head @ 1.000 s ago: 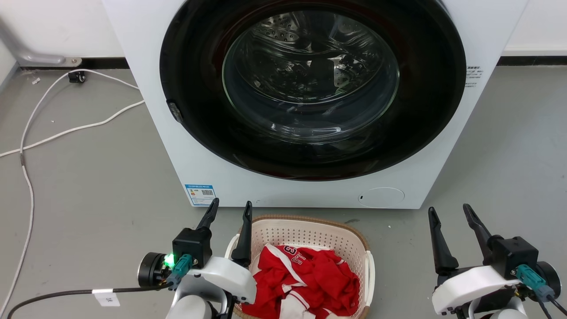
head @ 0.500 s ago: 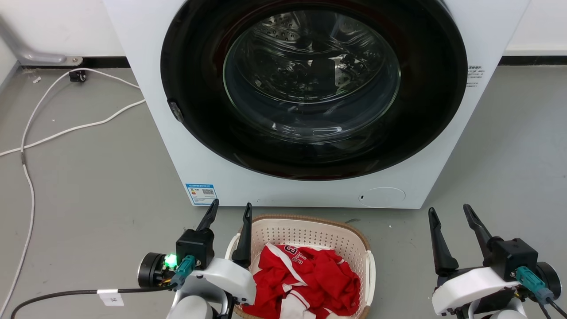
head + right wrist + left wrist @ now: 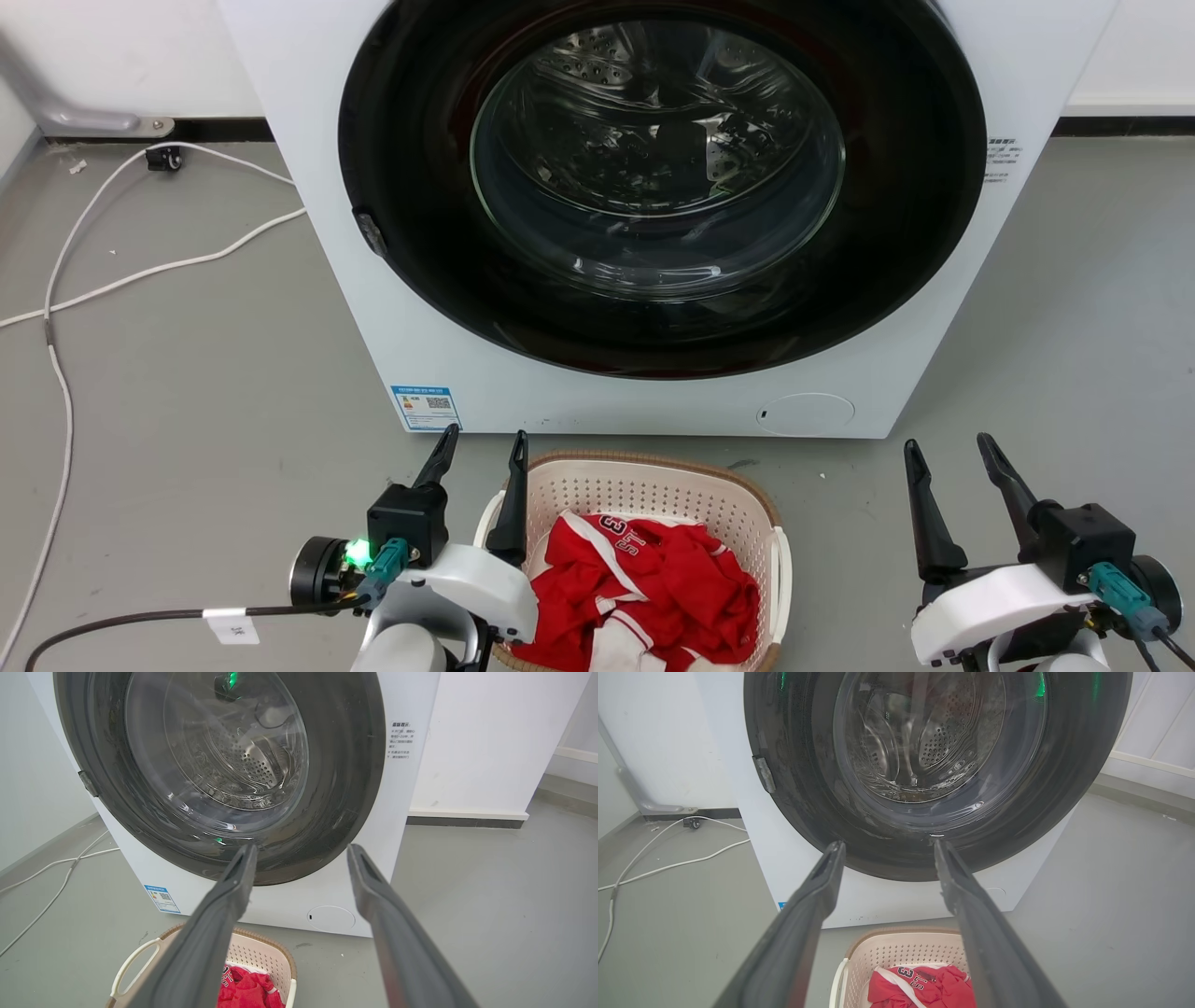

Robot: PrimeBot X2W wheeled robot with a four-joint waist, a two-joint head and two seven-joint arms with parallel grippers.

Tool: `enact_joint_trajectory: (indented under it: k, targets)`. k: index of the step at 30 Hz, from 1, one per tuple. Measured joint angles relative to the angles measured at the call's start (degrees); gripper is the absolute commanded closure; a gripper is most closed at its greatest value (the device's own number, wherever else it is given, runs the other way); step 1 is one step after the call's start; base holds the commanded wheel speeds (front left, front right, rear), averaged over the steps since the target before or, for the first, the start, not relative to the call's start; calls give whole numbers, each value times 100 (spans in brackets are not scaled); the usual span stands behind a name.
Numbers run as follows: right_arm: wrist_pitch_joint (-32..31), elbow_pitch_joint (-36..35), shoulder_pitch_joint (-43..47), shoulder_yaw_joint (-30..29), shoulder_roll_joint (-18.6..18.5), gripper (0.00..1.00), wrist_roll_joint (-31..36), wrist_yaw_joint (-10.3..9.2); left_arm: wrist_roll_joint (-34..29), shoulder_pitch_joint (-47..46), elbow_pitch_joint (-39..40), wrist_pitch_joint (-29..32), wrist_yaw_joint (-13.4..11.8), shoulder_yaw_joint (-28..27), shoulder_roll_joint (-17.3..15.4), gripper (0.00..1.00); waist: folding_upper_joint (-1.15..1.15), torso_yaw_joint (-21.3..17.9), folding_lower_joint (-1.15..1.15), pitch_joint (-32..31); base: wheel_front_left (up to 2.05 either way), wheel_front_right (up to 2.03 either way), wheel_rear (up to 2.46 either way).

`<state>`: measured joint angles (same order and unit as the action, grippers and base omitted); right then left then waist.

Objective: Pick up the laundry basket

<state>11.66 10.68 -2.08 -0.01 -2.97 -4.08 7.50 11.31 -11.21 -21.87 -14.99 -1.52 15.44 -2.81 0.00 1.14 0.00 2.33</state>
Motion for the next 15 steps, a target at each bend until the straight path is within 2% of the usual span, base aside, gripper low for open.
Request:
enact_joint_trajectory:
  k: [10,15]
  targets:
    - [-119,305,-96,122,2,0,-145,0,-4,-175,-385,-8,11,-18,0,0,0,-33,0,385,0,0,0]
    - [-143,677,-314,200,2,0,-261,0,74,-399,-866,-8,142,-66,0,0,0,-69,0,805,0,0,0]
